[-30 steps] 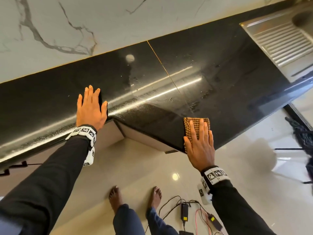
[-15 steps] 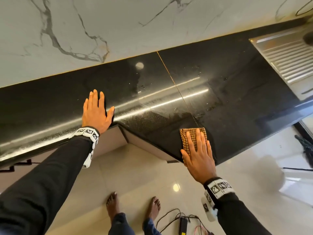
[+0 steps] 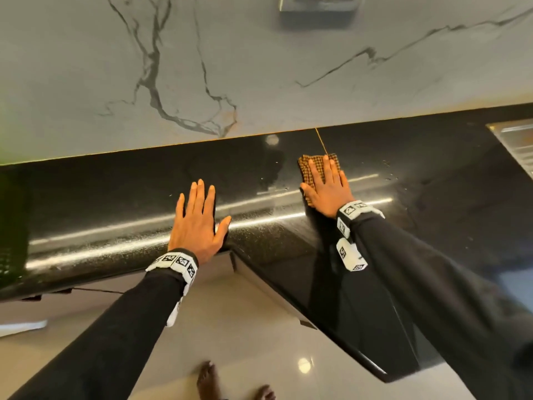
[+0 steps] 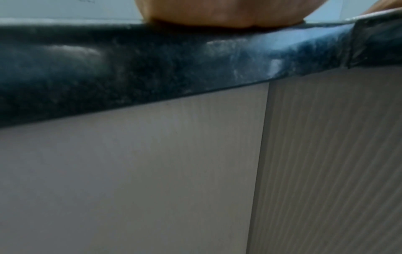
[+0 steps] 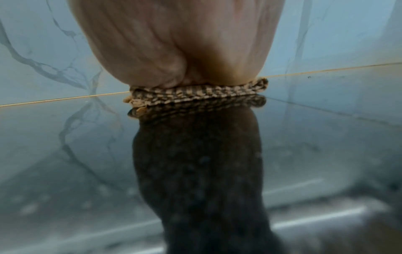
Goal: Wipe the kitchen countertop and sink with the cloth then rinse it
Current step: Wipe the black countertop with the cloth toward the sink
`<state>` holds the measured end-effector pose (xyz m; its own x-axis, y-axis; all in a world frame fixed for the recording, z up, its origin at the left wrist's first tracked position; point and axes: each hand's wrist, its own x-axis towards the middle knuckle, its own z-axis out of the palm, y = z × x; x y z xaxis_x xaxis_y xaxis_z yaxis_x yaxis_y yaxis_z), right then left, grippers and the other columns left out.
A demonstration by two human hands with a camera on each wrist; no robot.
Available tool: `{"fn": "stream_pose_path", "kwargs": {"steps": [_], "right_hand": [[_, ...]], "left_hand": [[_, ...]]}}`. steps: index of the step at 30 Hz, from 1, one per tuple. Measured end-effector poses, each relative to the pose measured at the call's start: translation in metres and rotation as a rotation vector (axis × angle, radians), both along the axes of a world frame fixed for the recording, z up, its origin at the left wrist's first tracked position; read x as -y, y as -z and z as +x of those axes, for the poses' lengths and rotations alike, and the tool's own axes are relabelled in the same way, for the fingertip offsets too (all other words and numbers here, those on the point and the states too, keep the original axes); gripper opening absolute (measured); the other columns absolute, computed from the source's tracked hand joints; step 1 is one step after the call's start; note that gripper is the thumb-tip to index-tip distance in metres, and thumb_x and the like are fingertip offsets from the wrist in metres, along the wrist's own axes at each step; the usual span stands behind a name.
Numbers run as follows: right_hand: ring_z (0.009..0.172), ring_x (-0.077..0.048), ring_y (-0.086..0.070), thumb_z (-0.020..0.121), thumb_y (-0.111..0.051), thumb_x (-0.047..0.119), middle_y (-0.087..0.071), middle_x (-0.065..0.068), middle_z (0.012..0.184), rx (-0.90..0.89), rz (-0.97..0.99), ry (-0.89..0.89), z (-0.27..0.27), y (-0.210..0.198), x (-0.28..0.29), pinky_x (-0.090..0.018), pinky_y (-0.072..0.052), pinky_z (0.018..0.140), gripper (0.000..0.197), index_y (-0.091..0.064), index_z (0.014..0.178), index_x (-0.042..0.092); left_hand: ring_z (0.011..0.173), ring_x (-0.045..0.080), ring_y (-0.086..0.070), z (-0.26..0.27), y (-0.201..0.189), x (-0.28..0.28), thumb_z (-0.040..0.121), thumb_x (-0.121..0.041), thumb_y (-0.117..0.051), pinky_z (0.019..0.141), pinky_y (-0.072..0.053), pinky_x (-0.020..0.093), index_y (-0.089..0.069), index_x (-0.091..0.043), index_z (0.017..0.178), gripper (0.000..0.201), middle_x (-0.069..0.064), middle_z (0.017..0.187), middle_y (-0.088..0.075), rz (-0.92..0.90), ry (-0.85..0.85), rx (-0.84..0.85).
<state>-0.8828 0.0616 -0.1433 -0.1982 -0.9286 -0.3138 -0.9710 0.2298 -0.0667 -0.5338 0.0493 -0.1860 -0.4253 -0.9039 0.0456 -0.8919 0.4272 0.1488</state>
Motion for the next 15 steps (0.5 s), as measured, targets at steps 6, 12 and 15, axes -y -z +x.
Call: {"fn": "stream_pose_path", "kwargs": {"steps": [6, 12, 15], "right_hand": [[0.156, -0.031, 0.012, 0.101, -0.005, 0.064, 0.017, -0.015, 0.168, 0.023, -0.052, -0.064, 0.021, 0.015, -0.071, -0.051, 0.000, 0.127, 0.074, 0.013, 0.161, 0.025], [0.156, -0.030, 0.013, 0.103, -0.010, 0.061, 0.017, -0.012, 0.169, -0.006, -0.042, 0.009, 0.079, 0.016, -0.208, -0.051, -0.005, 0.127, 0.073, 0.011, 0.162, 0.024], [0.156, -0.034, 0.010, 0.102, -0.012, 0.062, 0.015, -0.017, 0.168, -0.045, -0.071, -0.033, 0.071, 0.014, -0.192, -0.054, -0.008, 0.126, 0.076, 0.012, 0.161, 0.022]], "left_hand": [[0.159, 0.030, -0.002, 0.006, 0.001, 0.003, 0.101, -0.066, -0.018, 0.126, -0.009, 0.057, -0.013, -0.014, 0.163, 0.081, 0.016, 0.171, -0.005, 0.015, -0.052, 0.022], [0.158, 0.032, -0.004, 0.007, -0.004, 0.001, 0.102, -0.067, -0.015, 0.125, -0.011, 0.059, -0.010, -0.013, 0.163, 0.082, 0.017, 0.171, -0.004, 0.028, -0.037, 0.050], [0.159, 0.032, -0.003, 0.003, -0.007, 0.008, 0.101, -0.068, -0.014, 0.125, -0.011, 0.059, -0.010, -0.013, 0.163, 0.083, 0.016, 0.171, -0.003, 0.029, -0.050, 0.030]]}}
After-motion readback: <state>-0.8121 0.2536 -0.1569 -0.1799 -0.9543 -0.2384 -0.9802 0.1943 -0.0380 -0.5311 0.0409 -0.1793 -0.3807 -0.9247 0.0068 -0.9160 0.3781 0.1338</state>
